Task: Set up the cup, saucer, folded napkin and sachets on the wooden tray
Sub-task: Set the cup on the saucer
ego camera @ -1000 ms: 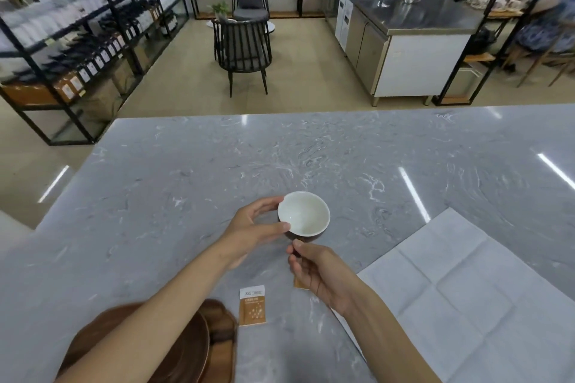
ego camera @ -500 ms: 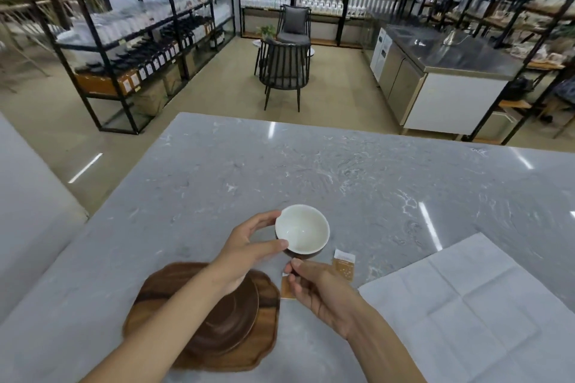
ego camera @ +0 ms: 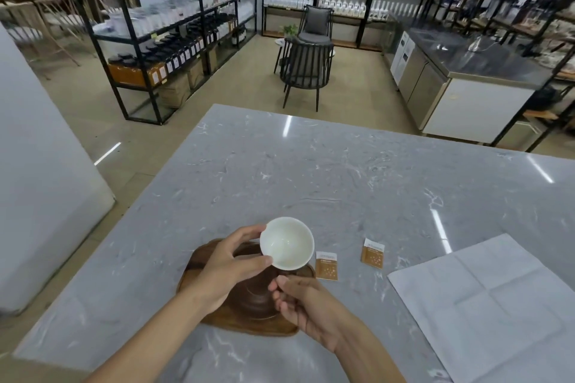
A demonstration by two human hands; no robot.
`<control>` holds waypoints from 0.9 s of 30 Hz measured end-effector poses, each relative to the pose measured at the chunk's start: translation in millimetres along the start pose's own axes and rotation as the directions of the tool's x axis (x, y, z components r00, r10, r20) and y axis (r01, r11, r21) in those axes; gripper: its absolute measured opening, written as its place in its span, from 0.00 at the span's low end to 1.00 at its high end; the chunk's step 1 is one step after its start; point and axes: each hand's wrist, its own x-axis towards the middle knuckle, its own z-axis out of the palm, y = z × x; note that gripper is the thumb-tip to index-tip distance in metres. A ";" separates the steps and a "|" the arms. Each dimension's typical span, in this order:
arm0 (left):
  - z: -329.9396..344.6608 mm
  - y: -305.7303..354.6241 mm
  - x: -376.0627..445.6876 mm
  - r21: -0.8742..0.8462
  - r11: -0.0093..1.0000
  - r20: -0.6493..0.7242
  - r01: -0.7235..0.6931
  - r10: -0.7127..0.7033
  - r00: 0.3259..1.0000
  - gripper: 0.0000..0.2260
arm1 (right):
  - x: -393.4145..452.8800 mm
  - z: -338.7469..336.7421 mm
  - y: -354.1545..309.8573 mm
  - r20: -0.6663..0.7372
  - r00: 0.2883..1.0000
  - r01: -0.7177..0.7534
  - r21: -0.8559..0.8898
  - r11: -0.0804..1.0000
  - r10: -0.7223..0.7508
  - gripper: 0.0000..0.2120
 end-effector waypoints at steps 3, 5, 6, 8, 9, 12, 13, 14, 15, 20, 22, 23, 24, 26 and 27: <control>-11.2 -7.4 -11.4 -0.014 1.000 -0.022 0.021 -0.021 1.000 0.24 | 2.2 10.4 13.7 -0.027 0.999 -0.022 0.002 1.000 0.022 0.11; -16.8 -13.2 -17.0 -0.016 0.999 -0.043 0.040 -0.040 0.998 0.24 | 3.5 16.6 21.9 -0.051 0.998 -0.031 0.012 0.999 0.032 0.11; -19.4 -15.8 -19.0 -0.013 0.999 -0.049 0.047 -0.048 0.998 0.24 | 4.0 19.3 25.3 -0.059 0.998 -0.035 0.015 0.999 0.036 0.11; -24.2 -20.1 -22.4 -0.015 0.998 -0.051 0.055 -0.056 0.997 0.24 | 4.8 23.9 30.8 -0.066 0.997 -0.041 0.013 0.999 0.042 0.11; -26.8 -21.8 -23.8 -0.017 0.998 -0.049 0.056 -0.057 0.997 0.24 | 5.4 26.1 33.0 -0.067 0.997 -0.043 0.011 0.999 0.044 0.12; -33.4 -25.1 -28.1 -0.008 0.998 -0.044 0.057 -0.057 0.997 0.23 | 6.2 31.6 39.2 -0.078 0.995 -0.057 0.006 0.998 0.057 0.12; -35.2 -26.0 -29.2 -0.001 0.999 -0.043 0.055 -0.055 0.998 0.23 | 6.2 32.7 41.1 -0.082 0.995 -0.058 0.003 0.998 0.058 0.12; -37.1 -26.9 -29.9 0.008 0.999 -0.042 0.053 -0.053 0.998 0.24 | 6.2 33.9 42.2 -0.090 0.994 -0.056 -0.004 0.998 0.055 0.12; -38.9 -27.5 -30.2 0.016 0.998 -0.040 0.053 -0.052 0.998 0.24 | 6.2 35.2 42.9 -0.099 0.994 -0.052 -0.013 0.999 0.051 0.12; -44.3 -27.7 -32.1 0.091 0.995 -0.025 0.034 -0.032 0.999 0.24 | 4.5 39.8 47.1 -0.137 0.989 -0.062 -0.021 0.998 0.058 0.12; -45.2 -29.5 -32.6 0.123 0.992 -0.015 0.019 -0.017 1.000 0.25 | 4.4 40.0 50.2 -0.158 0.986 -0.055 -0.021 0.998 0.051 0.13; -45.6 -30.9 -32.6 0.134 0.991 -0.014 0.014 -0.012 1.000 0.25 | 4.5 39.8 52.0 -0.167 0.985 -0.049 -0.027 0.998 0.044 0.13; -46.0 -32.2 -32.5 0.139 0.990 -0.015 0.012 -0.010 1.000 0.25 | 4.1 40.3 53.0 -0.173 0.984 -0.045 -0.033 0.998 0.039 0.13; -47.0 -34.6 -32.2 0.142 0.990 -0.012 0.006 -0.004 1.000 0.25 | 3.1 40.9 54.7 -0.177 0.984 -0.038 -0.045 0.998 0.029 0.12; -47.4 -35.5 -32.2 0.143 0.990 -0.007 0.002 -0.001 1.000 0.26 | 3.1 40.5 55.6 -0.178 0.984 -0.033 -0.054 0.998 0.022 0.12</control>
